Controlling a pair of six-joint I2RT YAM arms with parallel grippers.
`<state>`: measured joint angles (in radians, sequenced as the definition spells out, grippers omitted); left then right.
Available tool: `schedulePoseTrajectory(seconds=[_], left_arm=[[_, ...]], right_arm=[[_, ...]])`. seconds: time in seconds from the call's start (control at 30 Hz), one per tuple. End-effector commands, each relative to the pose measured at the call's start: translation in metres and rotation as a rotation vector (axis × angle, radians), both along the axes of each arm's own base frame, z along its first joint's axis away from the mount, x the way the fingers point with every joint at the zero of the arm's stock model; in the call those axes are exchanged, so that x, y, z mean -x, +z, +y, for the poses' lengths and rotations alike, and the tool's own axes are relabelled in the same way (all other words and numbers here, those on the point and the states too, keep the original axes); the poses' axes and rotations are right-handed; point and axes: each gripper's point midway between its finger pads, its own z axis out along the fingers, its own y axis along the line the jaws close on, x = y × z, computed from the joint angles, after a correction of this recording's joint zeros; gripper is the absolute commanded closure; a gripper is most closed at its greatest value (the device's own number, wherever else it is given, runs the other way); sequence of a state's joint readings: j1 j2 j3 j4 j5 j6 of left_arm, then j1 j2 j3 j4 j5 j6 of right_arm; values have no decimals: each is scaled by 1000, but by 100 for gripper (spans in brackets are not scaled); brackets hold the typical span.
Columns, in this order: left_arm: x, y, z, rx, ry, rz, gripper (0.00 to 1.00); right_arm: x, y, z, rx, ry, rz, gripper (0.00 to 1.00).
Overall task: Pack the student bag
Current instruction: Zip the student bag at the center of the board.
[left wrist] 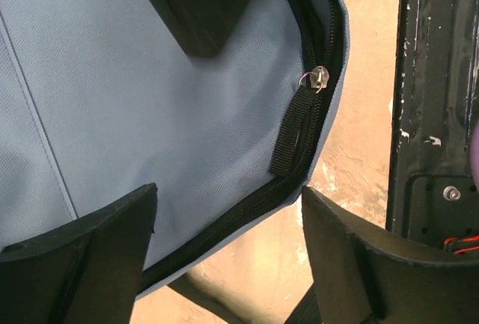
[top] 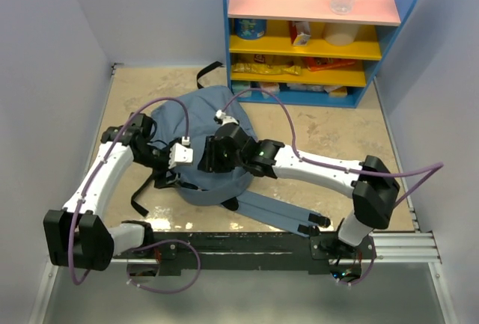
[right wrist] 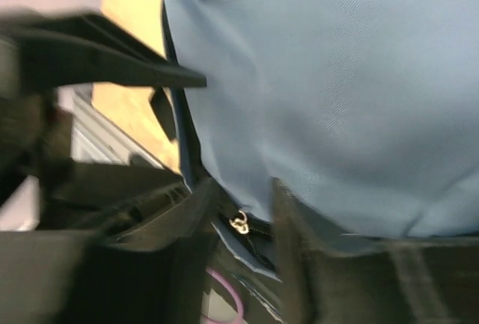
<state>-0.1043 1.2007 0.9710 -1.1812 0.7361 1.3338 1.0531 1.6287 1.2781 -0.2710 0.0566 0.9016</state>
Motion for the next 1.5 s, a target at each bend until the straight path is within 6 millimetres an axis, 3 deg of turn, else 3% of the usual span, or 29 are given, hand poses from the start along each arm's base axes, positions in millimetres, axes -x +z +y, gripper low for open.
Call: schedulePoseTrajectory(seconds=[0.0, 0.1, 0.17, 0.33, 0.37, 0.73, 1.03, 1.27, 1.47], left_arm=[[-13, 7, -5, 38, -35, -49, 26], [-25, 11, 4, 41, 15, -38, 37], [-30, 15, 11, 52, 25, -35, 38], [-35, 11, 39, 33, 76, -19, 28], [-33, 10, 40, 30, 76, -20, 28], [-24, 1, 44, 23, 83, 9, 27], [-30, 4, 47, 39, 115, -4, 28], [-46, 0, 77, 97, 241, 48, 28], [-51, -1, 87, 147, 305, 63, 28]], right_arm=[[21, 2, 21, -24, 186, -72, 52], [25, 3, 27, -16, 245, -113, 46], [27, 3, 32, 2, 295, -152, 46], [26, 12, 43, 86, 376, -262, 50], [23, 1, 44, 128, 375, -258, 50], [17, -22, 42, 304, 421, -292, 51], [28, -34, 45, 324, 463, -286, 50], [36, -42, 46, 302, 453, -276, 47], [36, -42, 45, 267, 424, -282, 47]])
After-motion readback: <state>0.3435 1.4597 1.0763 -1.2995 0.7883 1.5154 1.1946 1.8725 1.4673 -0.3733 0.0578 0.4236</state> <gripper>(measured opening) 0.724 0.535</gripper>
